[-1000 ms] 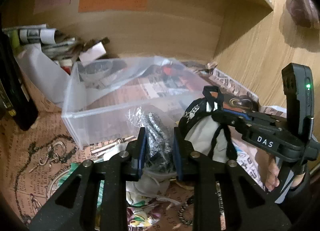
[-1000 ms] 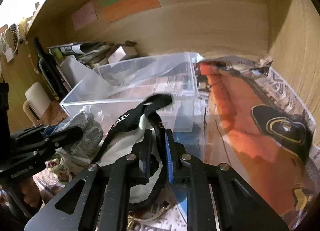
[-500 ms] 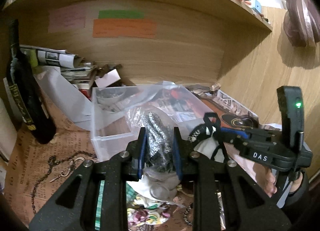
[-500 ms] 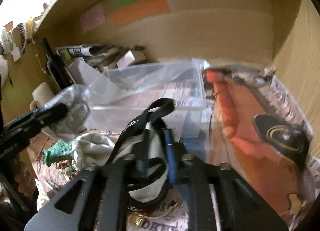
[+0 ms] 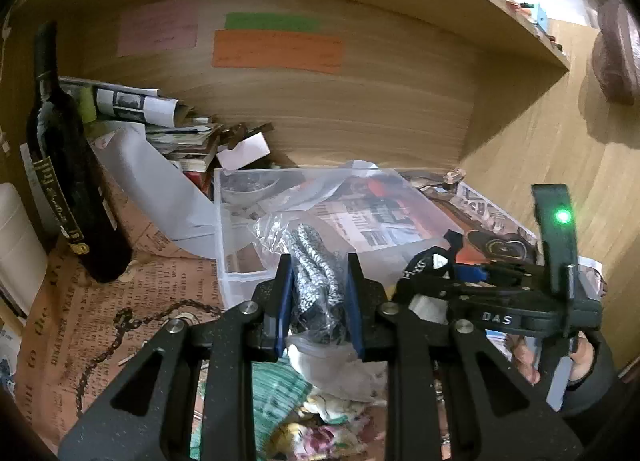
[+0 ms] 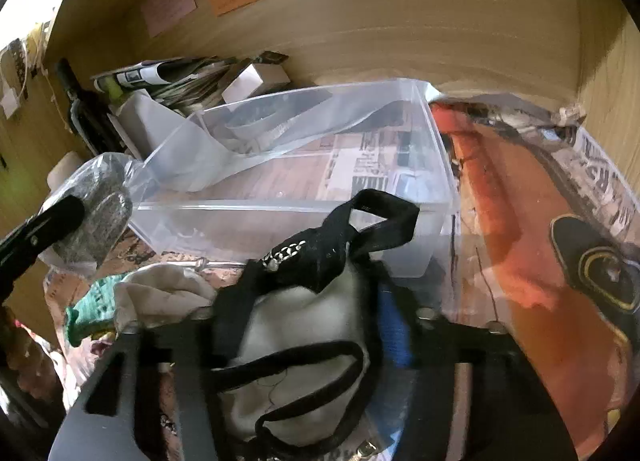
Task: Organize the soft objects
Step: 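Lift both held items and release them into the clear plastic box, then grasp the white cloth with the left gripper while the right grasps the yellow sponge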
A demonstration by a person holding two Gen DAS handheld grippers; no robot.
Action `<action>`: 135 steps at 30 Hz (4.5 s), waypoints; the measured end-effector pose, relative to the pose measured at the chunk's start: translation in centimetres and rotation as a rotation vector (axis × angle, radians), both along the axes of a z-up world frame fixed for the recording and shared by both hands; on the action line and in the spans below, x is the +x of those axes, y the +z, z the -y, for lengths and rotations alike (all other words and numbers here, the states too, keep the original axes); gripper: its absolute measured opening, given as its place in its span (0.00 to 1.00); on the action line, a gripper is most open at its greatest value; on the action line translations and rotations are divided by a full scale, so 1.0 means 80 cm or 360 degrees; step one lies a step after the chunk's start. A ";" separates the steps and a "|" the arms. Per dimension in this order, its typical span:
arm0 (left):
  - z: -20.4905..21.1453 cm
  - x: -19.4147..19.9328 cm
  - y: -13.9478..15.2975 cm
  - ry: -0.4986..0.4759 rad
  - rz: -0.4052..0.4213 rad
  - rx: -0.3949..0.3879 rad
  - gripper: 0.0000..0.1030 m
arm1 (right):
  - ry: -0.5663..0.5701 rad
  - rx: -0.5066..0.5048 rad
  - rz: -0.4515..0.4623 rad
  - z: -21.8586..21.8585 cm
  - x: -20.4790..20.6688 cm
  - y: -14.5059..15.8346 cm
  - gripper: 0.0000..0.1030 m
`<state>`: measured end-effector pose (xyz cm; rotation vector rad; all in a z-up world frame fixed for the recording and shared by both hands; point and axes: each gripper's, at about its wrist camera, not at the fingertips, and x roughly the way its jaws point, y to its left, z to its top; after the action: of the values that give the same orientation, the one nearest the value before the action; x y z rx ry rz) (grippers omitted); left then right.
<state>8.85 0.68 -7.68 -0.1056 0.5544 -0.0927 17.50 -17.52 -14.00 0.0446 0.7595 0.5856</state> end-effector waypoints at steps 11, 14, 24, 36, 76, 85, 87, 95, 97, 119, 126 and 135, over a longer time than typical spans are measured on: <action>-0.013 0.016 0.008 0.0052 0.0013 0.0049 0.23 | -0.0010 0.0008 0.0191 0.012 -0.023 0.037 0.12; -0.016 0.021 0.011 0.0054 0.0010 0.0063 0.23 | -0.0021 0.0017 0.0278 0.014 -0.033 0.055 0.11; -0.021 0.054 0.022 0.0039 -0.0021 0.0109 0.23 | -0.0003 0.0069 0.0576 0.004 -0.038 0.127 0.10; -0.027 0.106 0.002 -0.0008 -0.0168 0.0156 0.23 | -0.0010 0.0053 0.0582 -0.038 0.031 0.122 0.10; -0.004 0.020 0.027 0.0008 0.0012 0.0214 0.94 | 0.0013 -0.0187 0.0605 -0.014 -0.040 0.095 0.95; 0.014 0.009 -0.021 -0.0034 -0.0128 0.0204 0.93 | 0.0056 -0.0168 0.0476 -0.010 -0.055 0.056 0.95; 0.017 0.011 -0.033 -0.0050 -0.0170 0.0197 0.83 | 0.0060 -0.0173 0.0430 -0.009 -0.051 0.045 0.95; 0.022 0.018 -0.068 -0.0100 -0.0298 0.0160 0.52 | 0.0111 -0.0222 0.0287 -0.014 -0.036 0.017 0.80; 0.022 0.022 -0.077 -0.0113 -0.0339 0.0144 0.43 | 0.0126 -0.0227 0.0268 -0.017 -0.033 0.013 0.77; 0.017 0.024 -0.068 -0.0137 -0.0282 0.0078 0.12 | 0.0154 -0.0188 0.0158 -0.013 -0.008 0.002 0.36; 0.020 0.012 -0.028 -0.0138 -0.0136 0.0072 0.12 | 0.0118 -0.0102 0.0276 0.001 -0.029 0.036 0.36; 0.017 0.005 0.025 -0.0096 0.0077 0.0042 0.12 | 0.0081 -0.0014 0.0451 0.009 -0.042 0.081 0.36</action>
<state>9.24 -0.69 -5.71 -0.0610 0.5102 -0.1462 14.14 -18.25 -7.54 -0.0653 0.4889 0.6214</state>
